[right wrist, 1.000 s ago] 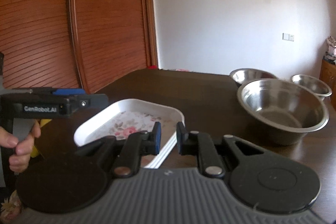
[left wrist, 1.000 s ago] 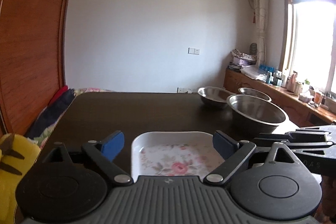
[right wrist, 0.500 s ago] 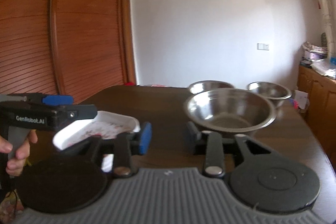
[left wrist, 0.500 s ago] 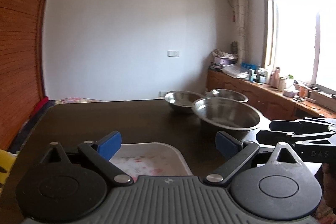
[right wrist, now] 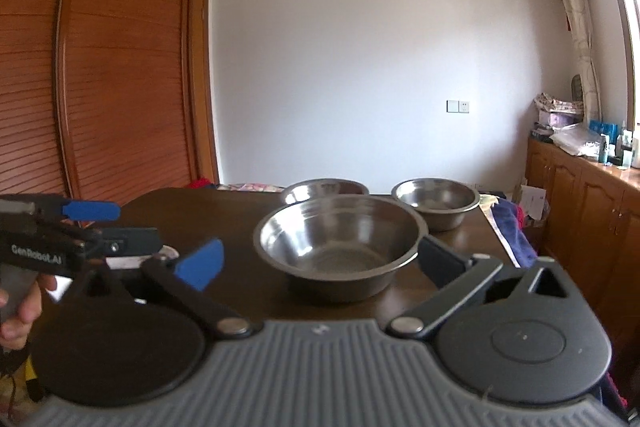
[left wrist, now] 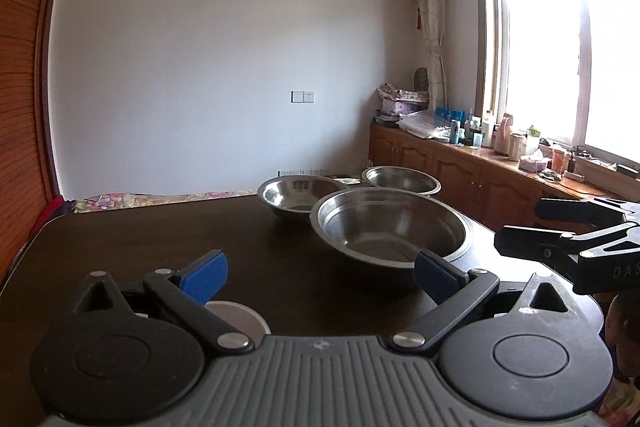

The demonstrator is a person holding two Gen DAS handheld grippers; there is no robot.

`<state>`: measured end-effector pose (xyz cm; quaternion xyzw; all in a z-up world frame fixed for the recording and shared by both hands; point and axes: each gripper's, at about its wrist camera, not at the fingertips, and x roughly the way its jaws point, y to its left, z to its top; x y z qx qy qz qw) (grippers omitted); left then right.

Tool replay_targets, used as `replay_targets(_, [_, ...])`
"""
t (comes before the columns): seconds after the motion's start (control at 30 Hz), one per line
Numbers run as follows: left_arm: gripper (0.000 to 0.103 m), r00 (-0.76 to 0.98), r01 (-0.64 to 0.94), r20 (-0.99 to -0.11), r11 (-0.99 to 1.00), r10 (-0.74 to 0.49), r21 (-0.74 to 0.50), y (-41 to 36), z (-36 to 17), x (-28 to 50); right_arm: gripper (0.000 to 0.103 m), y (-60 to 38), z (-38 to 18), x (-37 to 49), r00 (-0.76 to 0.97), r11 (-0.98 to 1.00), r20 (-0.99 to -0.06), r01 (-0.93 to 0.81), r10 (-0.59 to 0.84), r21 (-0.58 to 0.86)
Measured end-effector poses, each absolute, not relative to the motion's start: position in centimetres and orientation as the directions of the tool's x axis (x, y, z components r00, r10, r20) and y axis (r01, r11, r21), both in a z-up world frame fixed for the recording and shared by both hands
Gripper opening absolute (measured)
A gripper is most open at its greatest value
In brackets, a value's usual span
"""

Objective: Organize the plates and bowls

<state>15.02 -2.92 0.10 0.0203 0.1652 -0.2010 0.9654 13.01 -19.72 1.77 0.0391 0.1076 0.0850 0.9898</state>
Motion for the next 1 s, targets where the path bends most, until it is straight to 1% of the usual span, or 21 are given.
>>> replay_targets(0.13, [0.103, 0.864, 0.397, -0.33, 0.918, -0.381, -0.021, -3.9, 0.3, 16.3, 0.103, -20.9, 1.5, 14.4, 0.961, 0.983, -0.217, -0.153, 0.173, 0.106])
replay_targets(0.27, [0.103, 0.86, 0.395, -0.341, 0.918, -0.379, -0.024, -4.8, 0.4, 17.6, 0.103, -21.7, 1.5, 15.6, 0.962, 0.985, -0.213, -0.153, 0.168, 0.085])
replay_targets(0.4, [0.103, 0.857, 0.393, -0.348, 0.919, -0.38, -0.037, -5.4, 0.3, 18.8, 0.103, -22.6, 1.8, 17.3, 0.951, 0.978, -0.233, -0.189, 0.205, 0.088])
replay_targets(0.6, [0.103, 0.849, 0.393, -0.375, 0.919, -0.372, -0.022, -6.3, 0.1, 20.3, 0.103, -23.5, 1.9, 19.9, 0.943, 0.977, -0.255, -0.206, 0.213, 0.056])
replay_targets(0.77, [0.103, 0.832, 0.398, -0.404, 0.916, -0.382, -0.047, -6.9, 0.2, 21.6, 0.103, -24.0, 1.8, 21.9, 0.928, 0.973, -0.292, -0.223, 0.232, 0.066])
replay_targets(0.87, [0.102, 0.822, 0.4, -0.421, 0.915, -0.383, -0.052, -7.3, 0.2, 22.3, 0.102, -24.1, 1.6, 22.9, 0.919, 0.971, -0.313, -0.23, 0.24, 0.07])
replay_targets(0.9, [0.101, 0.823, 0.396, -0.425, 0.917, -0.377, -0.046, -7.4, 0.1, 22.6, 0.1, -24.2, 1.5, 23.2, 0.916, 0.97, -0.319, -0.233, 0.245, 0.074])
replay_targets(0.93, [0.1, 0.824, 0.391, -0.43, 0.919, -0.37, -0.04, -7.5, 0.1, 22.9, 0.095, -24.3, 1.4, 23.5, 0.913, 0.969, -0.325, -0.234, 0.247, 0.078])
replay_targets(1.0, [0.098, 0.824, 0.385, -0.439, 0.922, -0.359, -0.033, -7.7, 0.1, 23.4, 0.094, -24.6, 1.1, 24.1, 0.906, 0.968, -0.34, -0.234, 0.251, 0.091])
